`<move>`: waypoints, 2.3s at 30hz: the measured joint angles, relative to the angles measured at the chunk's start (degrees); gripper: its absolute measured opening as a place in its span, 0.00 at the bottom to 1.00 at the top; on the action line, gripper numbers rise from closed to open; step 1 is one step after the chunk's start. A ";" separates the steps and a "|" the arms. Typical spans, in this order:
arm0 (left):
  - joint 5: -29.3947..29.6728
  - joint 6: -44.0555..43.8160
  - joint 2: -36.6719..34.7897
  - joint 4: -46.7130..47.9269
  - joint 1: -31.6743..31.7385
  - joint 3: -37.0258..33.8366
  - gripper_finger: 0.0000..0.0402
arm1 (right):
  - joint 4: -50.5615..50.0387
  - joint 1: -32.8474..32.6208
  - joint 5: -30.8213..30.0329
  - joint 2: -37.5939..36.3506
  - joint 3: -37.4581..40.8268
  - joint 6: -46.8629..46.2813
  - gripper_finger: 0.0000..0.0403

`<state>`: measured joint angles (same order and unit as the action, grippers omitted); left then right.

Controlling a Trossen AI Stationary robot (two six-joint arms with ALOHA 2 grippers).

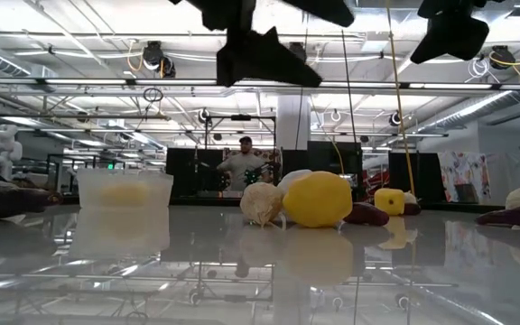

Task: Sort produce into baskets
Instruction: Put the yellow lemon into the white bin

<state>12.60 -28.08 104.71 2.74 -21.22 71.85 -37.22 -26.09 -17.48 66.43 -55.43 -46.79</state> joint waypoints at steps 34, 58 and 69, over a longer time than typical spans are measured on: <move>9.47 -3.10 8.02 1.18 2.65 0.00 0.80 | 2.09 -2.53 -4.98 0.02 -0.01 -10.58 0.71; 7.06 -3.12 12.98 -2.70 2.92 -0.02 0.80 | 2.26 -2.53 -5.33 0.02 -0.01 -12.12 0.71; 4.33 -3.10 13.00 -2.68 2.87 -0.02 0.66 | 2.30 -2.53 -6.82 0.02 -0.01 -12.58 0.71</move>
<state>16.93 -31.18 117.71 0.05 -18.35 71.83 -34.92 -28.62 -24.30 66.46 -55.44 -59.37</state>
